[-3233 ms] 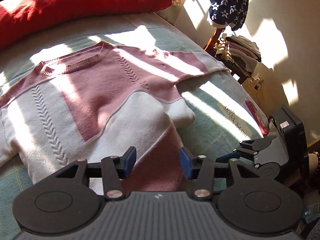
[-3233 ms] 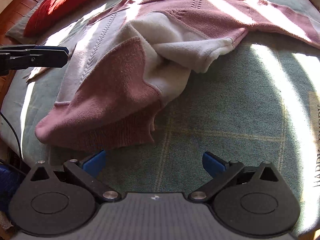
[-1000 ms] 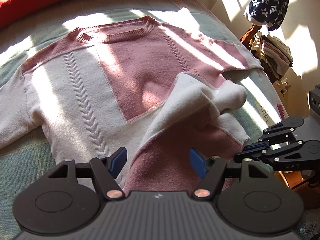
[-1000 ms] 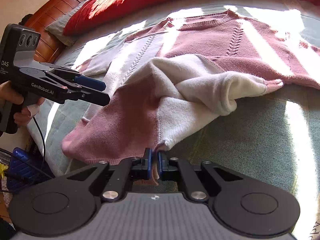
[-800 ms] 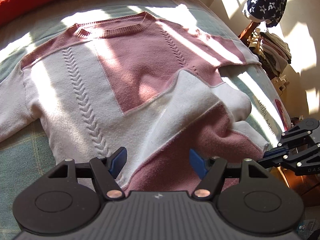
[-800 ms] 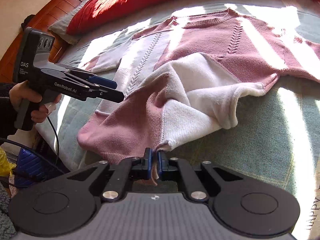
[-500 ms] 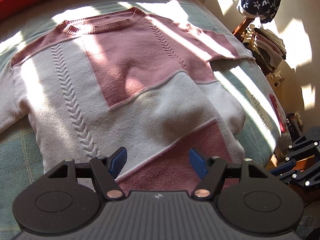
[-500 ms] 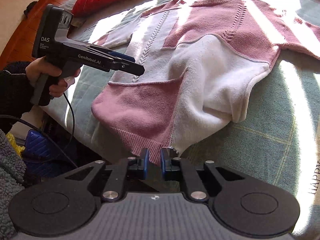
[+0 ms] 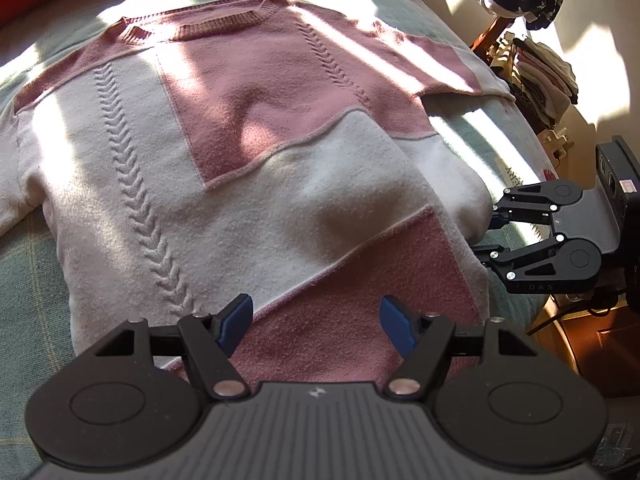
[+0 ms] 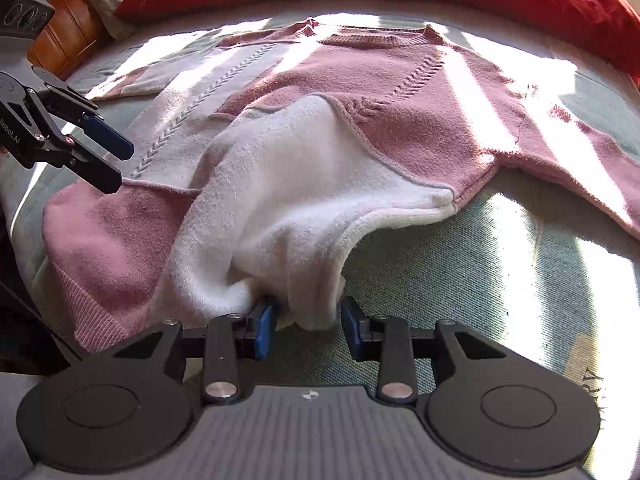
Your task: Fold clothes
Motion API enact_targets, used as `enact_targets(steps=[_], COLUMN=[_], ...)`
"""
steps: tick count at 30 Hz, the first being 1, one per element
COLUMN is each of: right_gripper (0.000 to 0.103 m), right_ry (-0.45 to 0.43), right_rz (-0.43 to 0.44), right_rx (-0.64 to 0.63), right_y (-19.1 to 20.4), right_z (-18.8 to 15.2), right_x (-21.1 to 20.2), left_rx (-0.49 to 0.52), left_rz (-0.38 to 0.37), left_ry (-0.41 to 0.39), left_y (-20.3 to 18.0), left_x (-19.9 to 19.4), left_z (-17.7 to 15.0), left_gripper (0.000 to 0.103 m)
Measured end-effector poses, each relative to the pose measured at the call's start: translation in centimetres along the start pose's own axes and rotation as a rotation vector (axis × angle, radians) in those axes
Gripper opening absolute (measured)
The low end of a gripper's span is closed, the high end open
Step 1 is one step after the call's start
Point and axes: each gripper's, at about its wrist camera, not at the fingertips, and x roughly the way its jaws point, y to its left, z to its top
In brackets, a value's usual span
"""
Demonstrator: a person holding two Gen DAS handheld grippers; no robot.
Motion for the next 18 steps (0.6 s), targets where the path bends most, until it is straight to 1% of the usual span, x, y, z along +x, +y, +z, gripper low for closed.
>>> enact_targets(steps=[3, 5, 8, 9, 10, 11, 12, 14, 16, 17, 18], right_gripper=[0.038, 0.026, 0.021, 0.02, 0.017, 0.007, 0.001, 0.001, 0.003, 0.011, 0.014], right_ry=[0.005, 0.027, 0.037, 0.044, 0.043, 0.042, 0.041, 0.006, -0.021, -0.032, -0.026], right_rz=[0.006, 0.036, 0.097, 0.125, 0.154, 0.184, 0.218, 0.283, 0.287, 0.283, 0.227], right_rx=[-0.019, 0.034, 0.109, 0.135, 0.159, 0.183, 0.221, 0.295, 0.313, 0.316, 0.275], right_y=[0.5, 0.1, -0.5, -0.6, -0.9, -1.1, -1.5, -2.1, -2.4, -2.5, -2.3], right_z=[0.4, 0.8, 0.8, 0.8, 0.7, 0.7, 0.6, 0.7, 0.9, 1.0, 1.1], right_x=[0.7, 0.2, -2.1, -3.4, -4.6, -5.7, -6.6, -8.6, -9.6, -10.1, -10.0], left_rx=[-0.005, -0.005, -0.009, -0.01, -0.012, -0.015, -0.019, -0.024, -0.026, -0.025, -0.024], left_rz=[0.002, -0.003, -0.003, -0.001, 0.001, 0.002, 0.003, 0.003, 0.003, 0.004, 0.003], left_ry=[0.0, -0.002, 0.001, 0.002, 0.004, 0.004, 0.003, 0.003, 0.002, -0.001, 0.0], left_y=[-0.2, -0.3, -0.2, -0.1, -0.1, 0.0, 0.1, 0.2, 0.2, 0.2, 0.1], left_x=[0.2, 0.2, 0.1, 0.1, 0.0, 0.0, 0.0, 0.1, 0.1, 0.2, 0.2], left_z=[0.0, 0.0, 0.0, 0.0, -0.1, -0.1, -0.1, -0.1, -0.1, -0.1, -0.1], left_gripper=[0.071, 0.071, 0.071, 0.071, 0.071, 0.071, 0.071, 0.071, 0.071, 0.071, 0.071])
